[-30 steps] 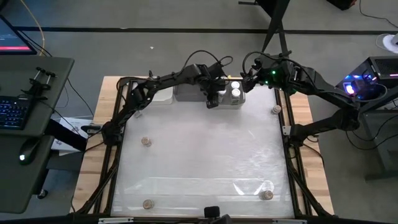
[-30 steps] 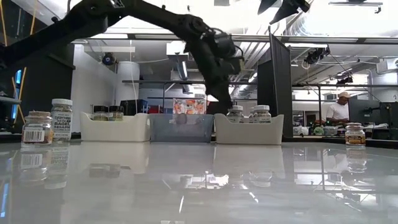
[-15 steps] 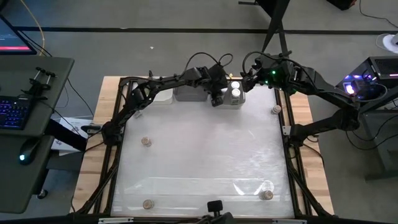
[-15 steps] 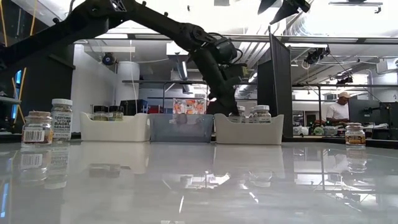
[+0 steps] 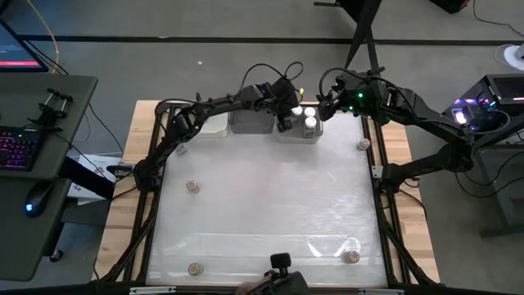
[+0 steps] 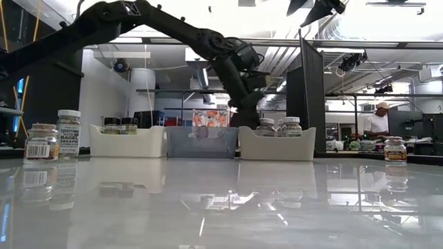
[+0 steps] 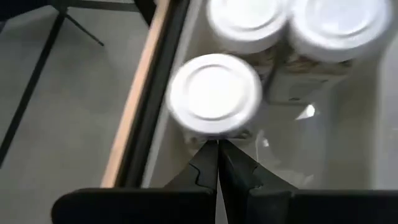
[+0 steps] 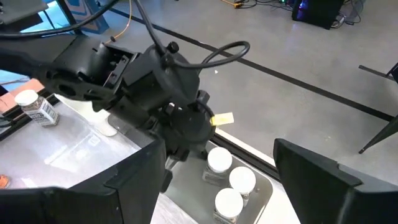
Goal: Sort spices by type
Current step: Put the bottom white seasoning bottle into the gray bin
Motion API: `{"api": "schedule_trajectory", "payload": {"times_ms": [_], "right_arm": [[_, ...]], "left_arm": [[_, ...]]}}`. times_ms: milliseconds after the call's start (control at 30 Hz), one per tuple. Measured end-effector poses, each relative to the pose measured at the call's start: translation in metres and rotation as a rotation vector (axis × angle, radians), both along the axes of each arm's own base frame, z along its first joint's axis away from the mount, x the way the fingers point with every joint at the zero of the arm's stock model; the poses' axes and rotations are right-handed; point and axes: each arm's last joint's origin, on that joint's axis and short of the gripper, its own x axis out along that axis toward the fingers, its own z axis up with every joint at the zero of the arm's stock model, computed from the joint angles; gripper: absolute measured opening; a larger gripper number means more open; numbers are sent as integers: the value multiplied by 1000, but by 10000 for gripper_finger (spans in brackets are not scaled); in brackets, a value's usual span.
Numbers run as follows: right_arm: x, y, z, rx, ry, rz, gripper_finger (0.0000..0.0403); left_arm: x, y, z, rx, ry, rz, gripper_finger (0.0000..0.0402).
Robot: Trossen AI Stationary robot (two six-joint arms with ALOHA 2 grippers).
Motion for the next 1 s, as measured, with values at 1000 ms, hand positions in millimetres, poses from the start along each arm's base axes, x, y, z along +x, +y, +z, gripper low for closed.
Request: {"api": "schedule_trajectory", "payload": {"times_ms": [1000], "right_arm": [[0, 0, 0, 0, 1, 2, 293]], "left_arm": [[13, -11, -16, 17, 10, -41, 0]]}}
